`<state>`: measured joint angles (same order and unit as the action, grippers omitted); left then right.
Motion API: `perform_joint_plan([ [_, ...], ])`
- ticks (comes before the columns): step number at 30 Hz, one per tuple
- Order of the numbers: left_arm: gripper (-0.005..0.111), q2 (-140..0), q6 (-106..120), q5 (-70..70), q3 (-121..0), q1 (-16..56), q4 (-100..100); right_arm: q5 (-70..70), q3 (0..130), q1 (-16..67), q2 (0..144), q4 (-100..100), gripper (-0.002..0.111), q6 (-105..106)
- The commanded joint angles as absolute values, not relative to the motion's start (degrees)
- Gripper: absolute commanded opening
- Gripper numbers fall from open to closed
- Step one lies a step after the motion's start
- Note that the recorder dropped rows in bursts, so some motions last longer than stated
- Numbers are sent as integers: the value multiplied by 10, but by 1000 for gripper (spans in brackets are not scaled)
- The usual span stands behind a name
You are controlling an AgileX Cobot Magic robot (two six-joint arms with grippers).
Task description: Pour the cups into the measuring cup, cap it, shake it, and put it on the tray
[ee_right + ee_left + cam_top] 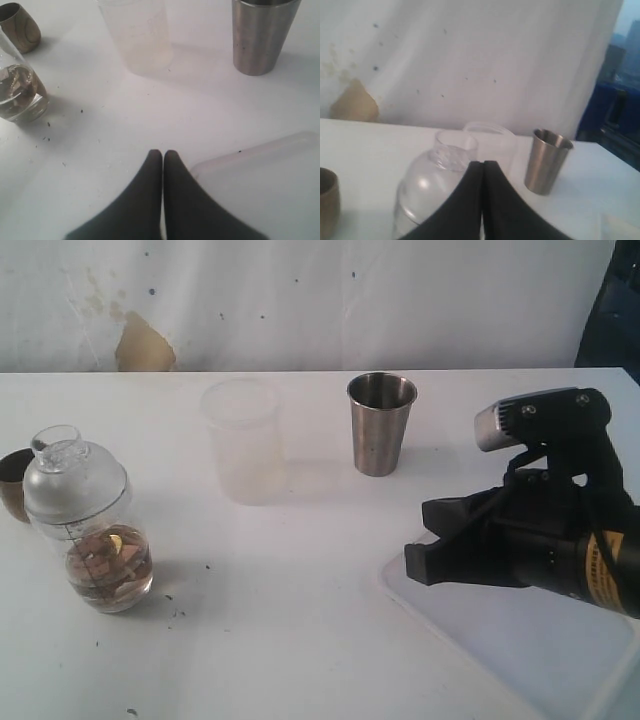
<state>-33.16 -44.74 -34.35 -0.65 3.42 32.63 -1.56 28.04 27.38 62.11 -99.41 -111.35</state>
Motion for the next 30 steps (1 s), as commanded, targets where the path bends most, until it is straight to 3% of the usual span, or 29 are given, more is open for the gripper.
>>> perform_joint_plan([
  [1, 0, -284, -394, -301, 0, 36, 250, -3, 279, 273, 618, -999, 0, -1109],
  [6, 0, -253, -428, -307, 0, 36, 326, 0, 279, 273, 617, -999, 0, -1109],
  [10, 0, -227, -437, -285, 0, 36, 330, 86, 259, 273, 575, -999, 0, -1133],
  [19, 0, -216, -437, -259, 0, 36, 326, 198, 177, 311, 300, -999, 0, -1172],
  [24, 0, -216, -437, -259, 0, 36, 326, 364, 134, 354, 176, -999, 0, -1205],
  [30, 0, -216, -441, -259, 0, 36, 326, 493, 144, 378, 215, -999, 0, -1205],
])
